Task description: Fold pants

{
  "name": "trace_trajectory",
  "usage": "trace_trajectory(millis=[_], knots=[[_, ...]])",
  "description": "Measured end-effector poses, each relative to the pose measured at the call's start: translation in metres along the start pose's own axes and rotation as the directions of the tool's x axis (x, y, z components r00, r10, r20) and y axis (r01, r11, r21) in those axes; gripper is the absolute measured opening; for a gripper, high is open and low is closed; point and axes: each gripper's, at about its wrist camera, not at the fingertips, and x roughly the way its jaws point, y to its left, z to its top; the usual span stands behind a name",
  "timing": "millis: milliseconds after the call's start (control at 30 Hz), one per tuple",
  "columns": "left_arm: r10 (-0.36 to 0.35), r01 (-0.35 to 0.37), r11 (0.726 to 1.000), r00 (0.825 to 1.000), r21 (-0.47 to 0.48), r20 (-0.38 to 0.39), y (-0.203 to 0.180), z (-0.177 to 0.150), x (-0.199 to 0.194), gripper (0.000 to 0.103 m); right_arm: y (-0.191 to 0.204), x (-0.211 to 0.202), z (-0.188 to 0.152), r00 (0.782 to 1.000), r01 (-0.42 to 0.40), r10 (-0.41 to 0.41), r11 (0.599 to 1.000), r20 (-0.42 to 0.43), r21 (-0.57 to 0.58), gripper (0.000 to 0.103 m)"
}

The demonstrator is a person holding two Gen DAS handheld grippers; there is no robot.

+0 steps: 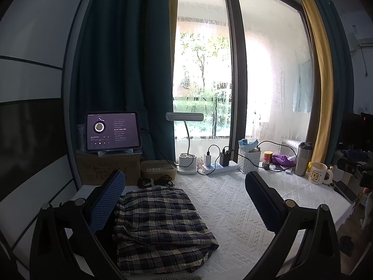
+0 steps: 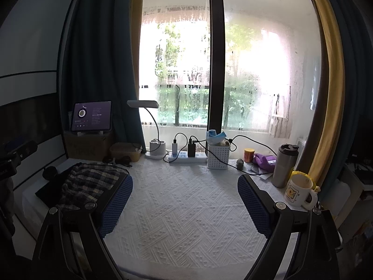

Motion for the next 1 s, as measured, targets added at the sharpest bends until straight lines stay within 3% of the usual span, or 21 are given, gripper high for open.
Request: trace_trajectory(millis=[1000], knots=[[-0.008, 0.008, 1.000, 1.000, 0.022, -0.022, -0.0052, -0.0056, 0.0041, 0.102, 0.0004, 0.0029, -0.0032, 1.000, -0.005, 0.005, 1.000, -0.015, 0.000, 0.093]])
